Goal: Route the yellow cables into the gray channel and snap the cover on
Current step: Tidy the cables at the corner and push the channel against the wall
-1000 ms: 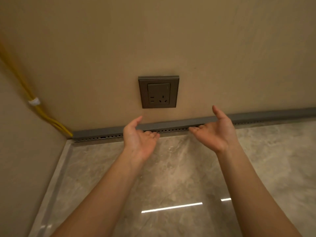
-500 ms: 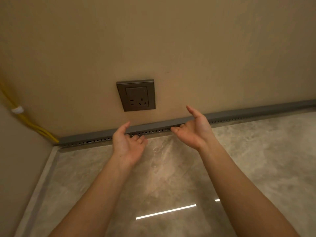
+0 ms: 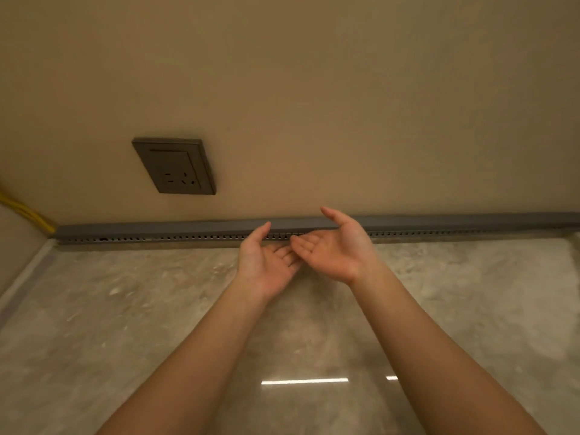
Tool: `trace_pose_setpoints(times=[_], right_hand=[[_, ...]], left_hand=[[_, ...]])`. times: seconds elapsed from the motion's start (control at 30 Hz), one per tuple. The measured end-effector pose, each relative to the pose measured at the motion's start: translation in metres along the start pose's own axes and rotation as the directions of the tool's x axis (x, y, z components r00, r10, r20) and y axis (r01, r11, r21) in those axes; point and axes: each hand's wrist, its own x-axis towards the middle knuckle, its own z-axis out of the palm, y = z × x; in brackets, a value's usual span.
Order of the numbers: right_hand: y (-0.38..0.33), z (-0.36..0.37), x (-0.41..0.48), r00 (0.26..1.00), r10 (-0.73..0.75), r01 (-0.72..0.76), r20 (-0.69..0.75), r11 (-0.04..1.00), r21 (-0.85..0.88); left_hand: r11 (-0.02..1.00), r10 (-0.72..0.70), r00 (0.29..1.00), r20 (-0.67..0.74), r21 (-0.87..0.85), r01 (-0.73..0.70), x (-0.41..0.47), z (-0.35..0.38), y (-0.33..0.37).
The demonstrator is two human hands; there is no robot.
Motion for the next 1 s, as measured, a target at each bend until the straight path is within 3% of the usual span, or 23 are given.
trace_pose_setpoints(times=[0.13,0.33,0.53,0.73,1.0], right_hand=[[-0.033,-0.026,-0.023,0.991,-0.094,0.104,-0.097,0.988,0.11],[-0.082,-0.065,-0.047,0.91,-0.303,0.373,-0.285,0.896,0.239],[-0.109,-0.064,-0.048,0.888,-0.415,0.448,-0.197,0.877,0.175],[-0.119,-0.069,-0.044,0.923,-0.376,0.382,-0.083,0.922,0.069],[-0.108,-0.108,-0.058,0.928,-0.371,0.37,-0.032,0.929,-0.02]], left_hand=[[1.0,-0.001,1.0,-0.024,0.031,0.002,0.007,0.017,-0.014],[0.998,-0.046,0.999,-0.012,0.037,0.046,0.014,0.028,-0.021],[0.998,-0.036,0.999,-0.015,-0.052,0.035,0.026,0.046,-0.013],[0.983,-0.059,0.998,-0.002,-0.177,0.058,0.031,0.049,-0.005],[0.99,-0.034,0.993,-0.115,-0.137,0.018,0.021,0.056,-0.028]])
